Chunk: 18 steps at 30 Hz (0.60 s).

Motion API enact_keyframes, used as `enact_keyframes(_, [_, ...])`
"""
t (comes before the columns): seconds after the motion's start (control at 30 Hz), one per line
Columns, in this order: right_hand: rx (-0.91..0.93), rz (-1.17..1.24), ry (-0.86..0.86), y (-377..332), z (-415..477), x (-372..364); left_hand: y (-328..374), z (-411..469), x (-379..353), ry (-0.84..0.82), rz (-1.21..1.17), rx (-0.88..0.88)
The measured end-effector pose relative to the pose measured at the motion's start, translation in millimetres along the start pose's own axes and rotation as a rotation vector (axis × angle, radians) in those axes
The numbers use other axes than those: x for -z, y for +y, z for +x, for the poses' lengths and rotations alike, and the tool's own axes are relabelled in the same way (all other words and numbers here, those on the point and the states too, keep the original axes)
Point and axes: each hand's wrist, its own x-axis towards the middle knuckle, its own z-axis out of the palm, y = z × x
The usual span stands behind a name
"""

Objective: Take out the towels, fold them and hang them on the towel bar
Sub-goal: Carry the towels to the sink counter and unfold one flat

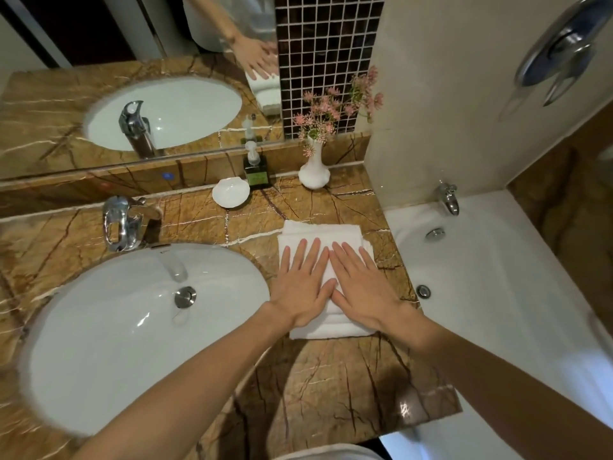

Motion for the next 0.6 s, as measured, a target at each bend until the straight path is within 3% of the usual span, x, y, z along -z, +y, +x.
enact_keyframes(0.43, [-0.026, -0.021, -0.003, -5.3, -2.0, -8.7, -1.7, -1.0, -7.1, 0.005, -0.030, -0.029])
enact_keyframes(0.53, [-0.015, -0.013, -0.028, -3.7, -0.4, 2.8, -7.5, -0.1, 2.2, 0.016, -0.140, -0.039])
enact_keyframes(0.6, [0.006, -0.021, -0.047, -1.9, -0.1, 14.4, -14.3, 0.9, 10.4, 0.075, -0.256, 0.049])
